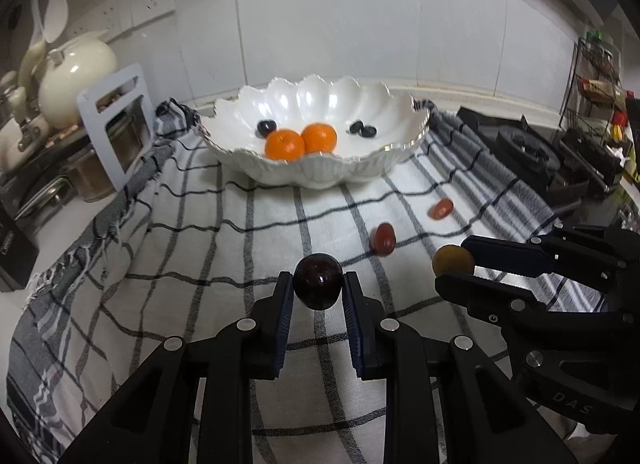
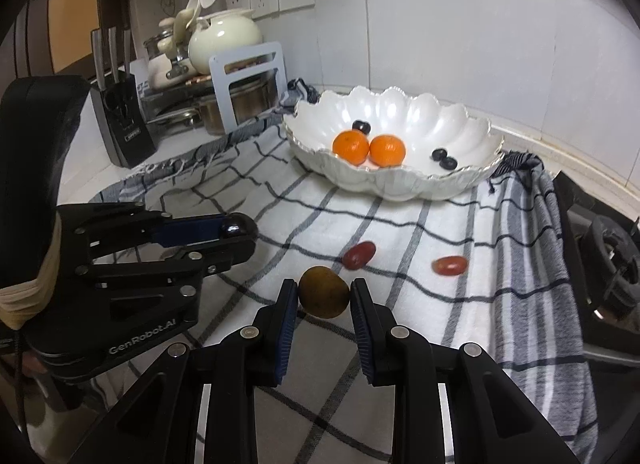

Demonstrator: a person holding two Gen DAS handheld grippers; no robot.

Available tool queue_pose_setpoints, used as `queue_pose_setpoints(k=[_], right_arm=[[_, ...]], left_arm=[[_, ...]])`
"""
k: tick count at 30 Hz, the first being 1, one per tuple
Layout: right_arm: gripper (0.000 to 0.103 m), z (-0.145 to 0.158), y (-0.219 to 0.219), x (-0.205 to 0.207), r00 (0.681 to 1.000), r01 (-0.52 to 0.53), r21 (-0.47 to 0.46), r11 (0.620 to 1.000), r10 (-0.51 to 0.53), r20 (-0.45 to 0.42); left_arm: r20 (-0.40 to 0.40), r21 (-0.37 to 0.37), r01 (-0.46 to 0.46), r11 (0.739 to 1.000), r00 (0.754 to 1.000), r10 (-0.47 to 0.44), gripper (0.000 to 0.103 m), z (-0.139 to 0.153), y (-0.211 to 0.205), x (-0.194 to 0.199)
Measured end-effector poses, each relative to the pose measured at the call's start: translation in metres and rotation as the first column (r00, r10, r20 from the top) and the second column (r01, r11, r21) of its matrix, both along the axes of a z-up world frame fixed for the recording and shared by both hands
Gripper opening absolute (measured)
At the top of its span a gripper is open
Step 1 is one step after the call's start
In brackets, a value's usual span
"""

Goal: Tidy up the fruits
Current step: 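Carry the dark grape and the yellow-brown fruit over the white bowl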

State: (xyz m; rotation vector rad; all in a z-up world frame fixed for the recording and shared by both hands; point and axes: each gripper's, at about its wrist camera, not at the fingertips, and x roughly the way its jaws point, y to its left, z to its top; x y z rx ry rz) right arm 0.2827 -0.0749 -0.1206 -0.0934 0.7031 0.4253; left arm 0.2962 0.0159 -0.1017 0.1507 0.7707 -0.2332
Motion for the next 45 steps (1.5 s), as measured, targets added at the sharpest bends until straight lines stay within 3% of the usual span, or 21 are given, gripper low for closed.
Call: queue_pose_setpoints(k=[7,24,34,45], right_arm=[[0.029,0.019,-0.006,-0.002,0.998,0.019,0.003,1.0,-0.019,0.063],[0.029,0.07,-0.022,0.016,0.972,0.113,0.013,0.994,-0.113,0.206],[0.029,0.089,-0.028,0.057,0.965,0.141,0.049,0.989,-0.148,0.215],[0.029,0.102,-0.025,0.124,0.967,0.158,0.009,0.987,-0.156,0.199]], left_arm=[[0.066,-0.035,-0.05,0.998,0.996,0.052,0.026,0.028,0.002,-0.006],[0.191,-0.103,-0.044,0.994,0.98,0.063,0.026,0.075,-0.002,0.009],[0.207,-0.129,-0.048,0.99,0.975,0.074,0.026,0.091,-0.004,0.049],[0.181,-0.132,-0.03,0.991,0.982,0.054,0.025,0.103,-0.016,0.111]])
